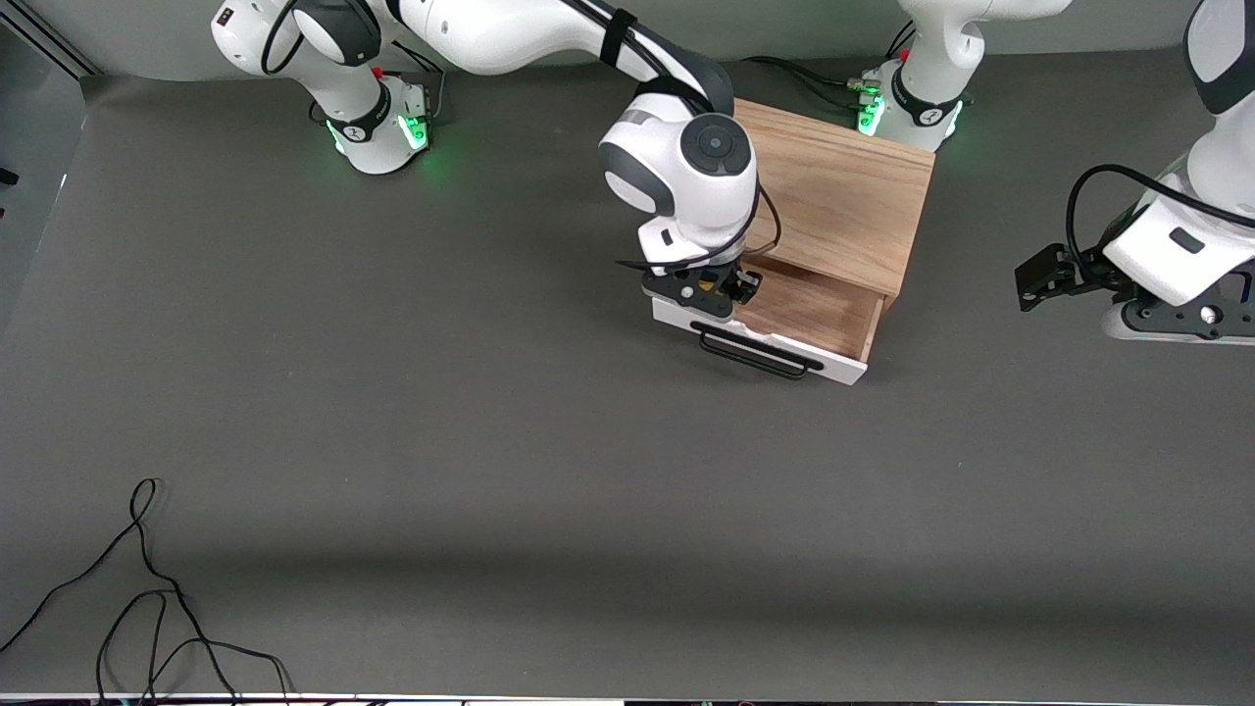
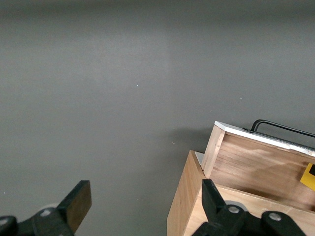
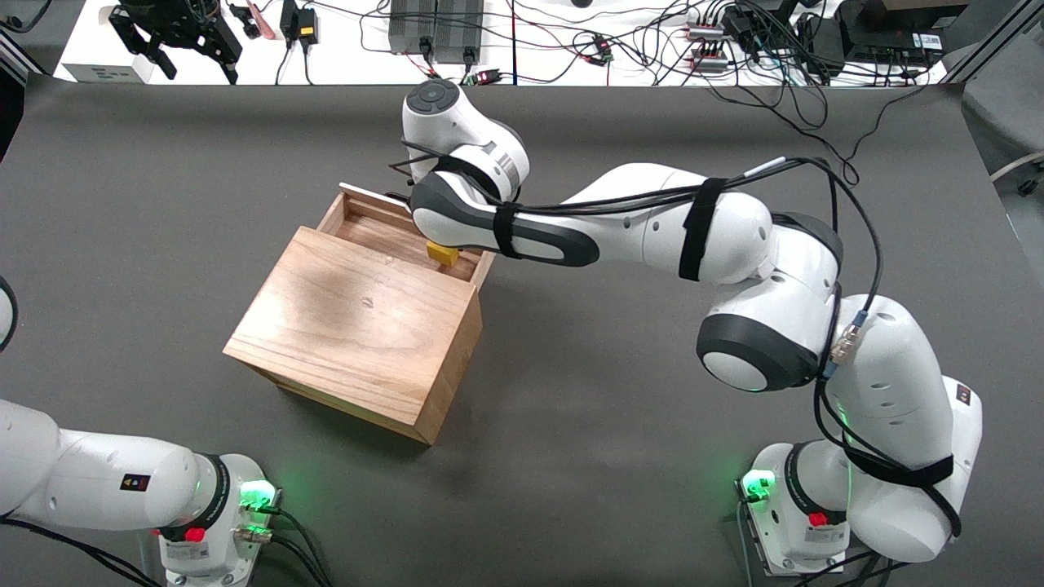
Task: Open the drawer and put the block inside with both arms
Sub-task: 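Lower the cube into the drawer and open the right gripper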
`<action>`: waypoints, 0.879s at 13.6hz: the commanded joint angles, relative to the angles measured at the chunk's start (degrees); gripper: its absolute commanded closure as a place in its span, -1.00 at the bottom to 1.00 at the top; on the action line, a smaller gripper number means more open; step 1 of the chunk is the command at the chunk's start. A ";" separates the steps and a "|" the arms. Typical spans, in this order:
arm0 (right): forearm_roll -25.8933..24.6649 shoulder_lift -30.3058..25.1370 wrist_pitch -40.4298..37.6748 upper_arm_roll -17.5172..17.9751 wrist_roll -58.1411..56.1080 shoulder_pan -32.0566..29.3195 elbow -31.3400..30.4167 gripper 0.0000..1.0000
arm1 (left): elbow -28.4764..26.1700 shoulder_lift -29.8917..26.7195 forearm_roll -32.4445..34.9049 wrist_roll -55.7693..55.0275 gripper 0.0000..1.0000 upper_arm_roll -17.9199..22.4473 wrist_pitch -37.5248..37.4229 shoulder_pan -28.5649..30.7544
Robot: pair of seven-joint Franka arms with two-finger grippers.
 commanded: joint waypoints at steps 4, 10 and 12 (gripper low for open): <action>0.68 1.40 0.29 -0.09 1.08 0.18 2.19 -0.99 | 1.21 0.20 0.70 0.18 -0.99 -0.09 -1.27 -0.21; 0.86 -1.84 -3.03 -0.18 2.83 0.18 2.63 -1.00 | 1.21 0.28 0.61 0.19 -0.99 -0.09 -1.27 -0.12; 2.25 -5.00 -7.95 -0.18 2.83 -0.43 4.03 -1.00 | 1.21 0.20 0.61 0.27 -0.99 -0.09 -1.27 -0.12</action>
